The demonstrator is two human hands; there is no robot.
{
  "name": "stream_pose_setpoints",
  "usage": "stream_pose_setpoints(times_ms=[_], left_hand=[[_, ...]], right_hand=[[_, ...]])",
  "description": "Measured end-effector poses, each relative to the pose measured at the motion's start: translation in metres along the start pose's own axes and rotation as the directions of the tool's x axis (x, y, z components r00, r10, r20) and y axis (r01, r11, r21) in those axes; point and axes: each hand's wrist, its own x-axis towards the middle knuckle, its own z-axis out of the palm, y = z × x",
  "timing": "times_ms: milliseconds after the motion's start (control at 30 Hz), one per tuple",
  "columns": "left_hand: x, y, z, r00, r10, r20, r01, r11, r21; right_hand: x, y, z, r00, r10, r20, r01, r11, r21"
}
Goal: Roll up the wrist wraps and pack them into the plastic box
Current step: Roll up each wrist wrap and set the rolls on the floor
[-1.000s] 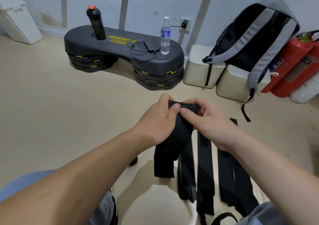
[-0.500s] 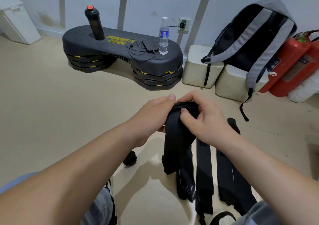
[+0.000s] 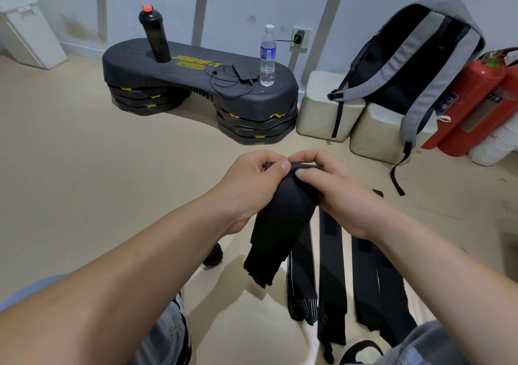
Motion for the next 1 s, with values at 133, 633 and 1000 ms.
stream_pose_setpoints(times_ms=[133, 633, 1000], left_hand=[[-0.001, 0.0, -0.003, 0.999, 0.049, 0.011, -0.049, 0.999, 0.013], [-0.007, 0.008, -0.011, 0.98, -0.06, 0.19, 0.058, 0.998, 0.014], [-0.007, 0.003, -0.017, 0.934, 0.277, 0.224, -0.317, 0.933, 0.168]], right_hand=[[0.001, -0.002, -0.008, 0.992, 0.102, 0.07, -0.108, 0.99, 0.088], [-0.001, 0.008, -0.014, 0.991, -0.125, 0.043, 0.124, 0.992, 0.035], [-0.012, -0.009, -0.008, 0.962, 0.147, 0.23, -0.217, 0.922, 0.321]])
